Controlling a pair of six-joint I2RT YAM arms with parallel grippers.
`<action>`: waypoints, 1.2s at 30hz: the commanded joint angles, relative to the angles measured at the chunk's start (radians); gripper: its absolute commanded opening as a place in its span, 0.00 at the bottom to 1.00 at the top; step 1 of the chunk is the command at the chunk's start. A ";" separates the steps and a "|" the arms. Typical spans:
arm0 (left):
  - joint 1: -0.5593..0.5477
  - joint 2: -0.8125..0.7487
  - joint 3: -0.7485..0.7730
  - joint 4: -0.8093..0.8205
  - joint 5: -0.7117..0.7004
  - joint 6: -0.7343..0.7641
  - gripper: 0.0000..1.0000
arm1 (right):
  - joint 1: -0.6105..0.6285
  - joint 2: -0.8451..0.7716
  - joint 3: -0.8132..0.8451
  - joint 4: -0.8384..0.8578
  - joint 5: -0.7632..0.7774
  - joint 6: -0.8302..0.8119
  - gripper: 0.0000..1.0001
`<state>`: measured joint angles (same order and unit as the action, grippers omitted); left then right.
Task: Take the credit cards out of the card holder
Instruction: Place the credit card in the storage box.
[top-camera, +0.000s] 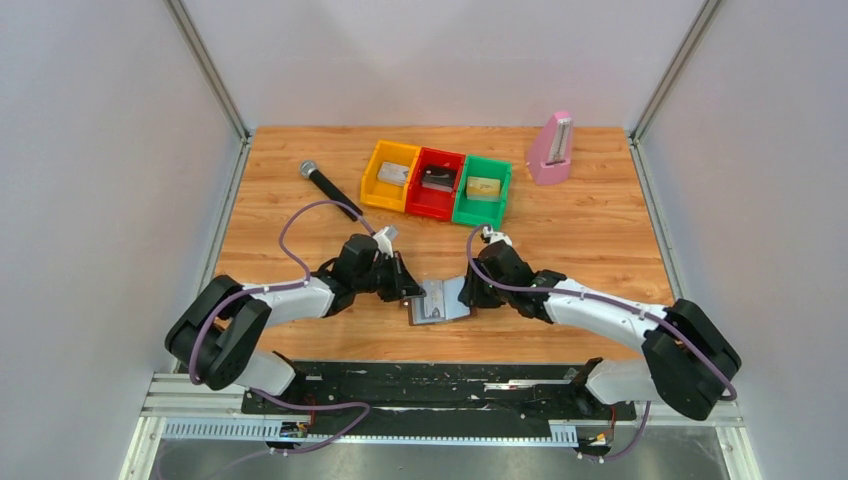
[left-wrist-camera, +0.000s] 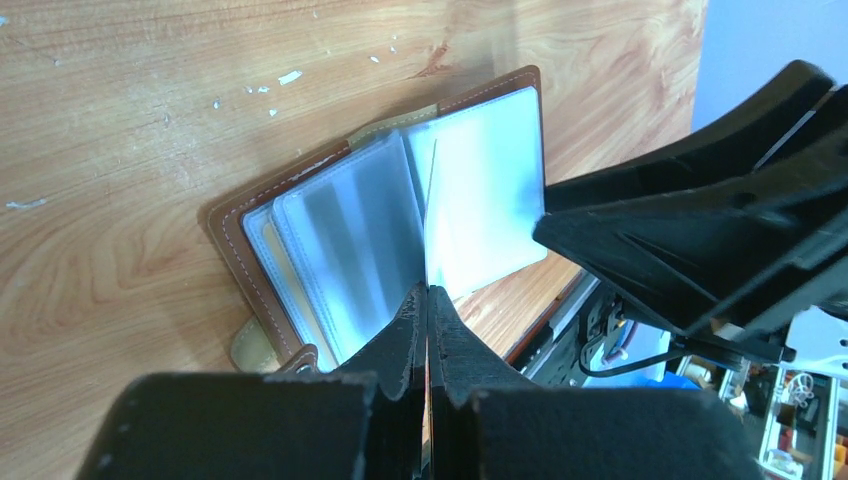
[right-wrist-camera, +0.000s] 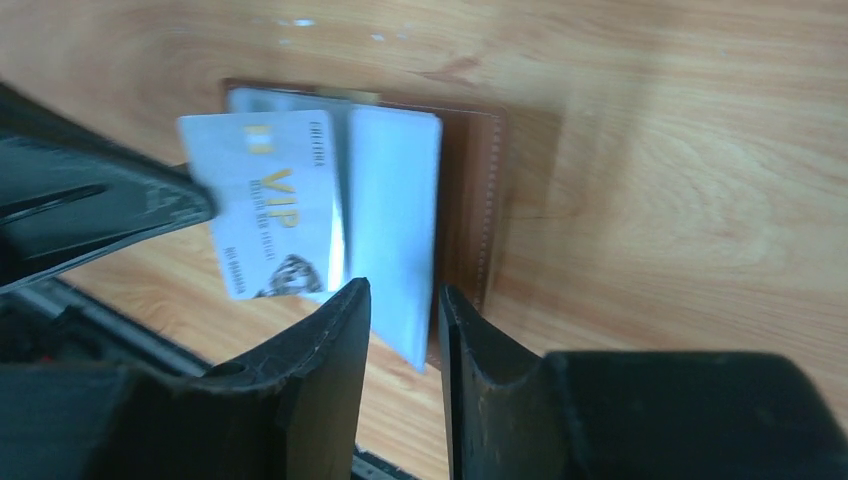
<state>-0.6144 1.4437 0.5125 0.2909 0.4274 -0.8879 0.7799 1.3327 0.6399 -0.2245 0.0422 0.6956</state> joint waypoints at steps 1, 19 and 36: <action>0.004 -0.053 -0.014 -0.014 0.002 0.036 0.00 | -0.012 -0.095 0.011 0.087 -0.133 -0.077 0.34; 0.003 -0.189 -0.040 -0.021 0.026 0.015 0.00 | -0.041 -0.036 0.012 0.254 -0.343 -0.055 0.77; 0.003 -0.223 -0.043 0.003 0.002 -0.045 0.00 | 0.042 0.056 0.034 0.313 -0.243 -0.039 0.89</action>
<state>-0.6144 1.2579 0.4751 0.2520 0.4419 -0.9092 0.8051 1.3781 0.6342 0.0330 -0.2489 0.6518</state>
